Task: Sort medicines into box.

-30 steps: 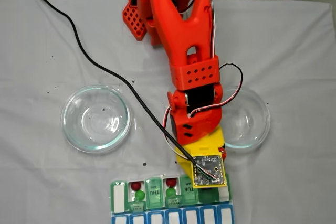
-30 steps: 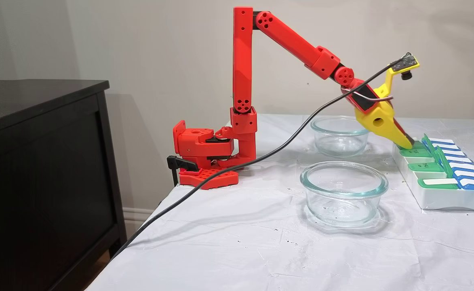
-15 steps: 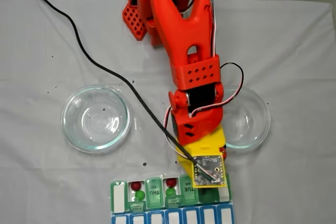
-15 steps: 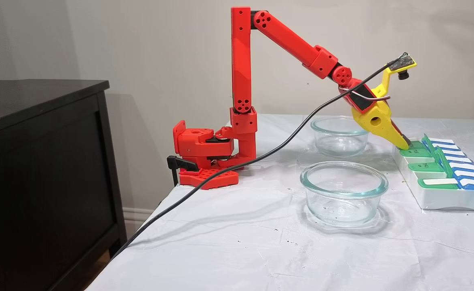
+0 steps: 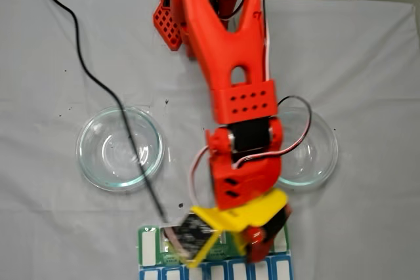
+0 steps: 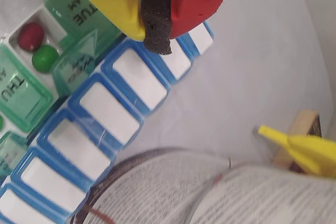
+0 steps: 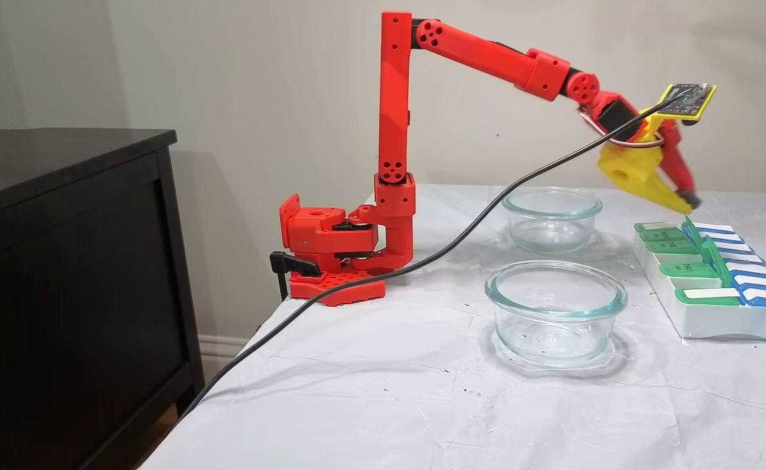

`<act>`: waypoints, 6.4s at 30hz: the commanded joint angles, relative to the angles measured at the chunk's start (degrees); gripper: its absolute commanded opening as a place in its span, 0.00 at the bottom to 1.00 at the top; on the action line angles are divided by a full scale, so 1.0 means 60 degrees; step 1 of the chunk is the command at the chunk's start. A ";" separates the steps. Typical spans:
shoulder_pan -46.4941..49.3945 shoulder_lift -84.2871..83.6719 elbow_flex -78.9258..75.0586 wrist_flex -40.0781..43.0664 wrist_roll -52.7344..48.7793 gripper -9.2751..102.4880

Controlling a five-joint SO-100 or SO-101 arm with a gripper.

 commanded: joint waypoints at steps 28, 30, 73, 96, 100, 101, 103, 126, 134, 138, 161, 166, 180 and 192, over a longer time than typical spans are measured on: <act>0.0645 -0.0894 -0.3765 0.3765 0.1509 0.08; 0.0674 -0.1069 -0.3984 0.4072 0.1450 0.08; 0.0410 -0.3149 -0.5977 0.7573 0.2446 0.08; 0.2065 0.0146 -0.2959 0.1919 0.2329 0.08; 0.2373 -0.0352 -0.3325 0.2007 0.2124 0.08; 0.2446 -0.0425 -0.3369 0.2021 0.2080 0.08; 0.2534 -0.0645 -0.3574 0.2344 0.1963 0.08; 0.2036 -0.1963 -0.4819 0.5420 0.1304 0.08; 0.2285 -0.1875 -0.4922 0.5684 0.1436 0.08; 0.2329 -0.1436 -0.4219 0.5493 0.1377 0.08; 0.2065 -0.2183 -0.3604 0.6328 0.1260 0.08; 0.2212 -0.2974 -0.4307 0.6606 0.1421 0.08; 0.2432 -0.0952 -0.3428 0.5493 0.1392 0.08; 0.1685 0.4526 0.2183 0.3516 0.1948 0.08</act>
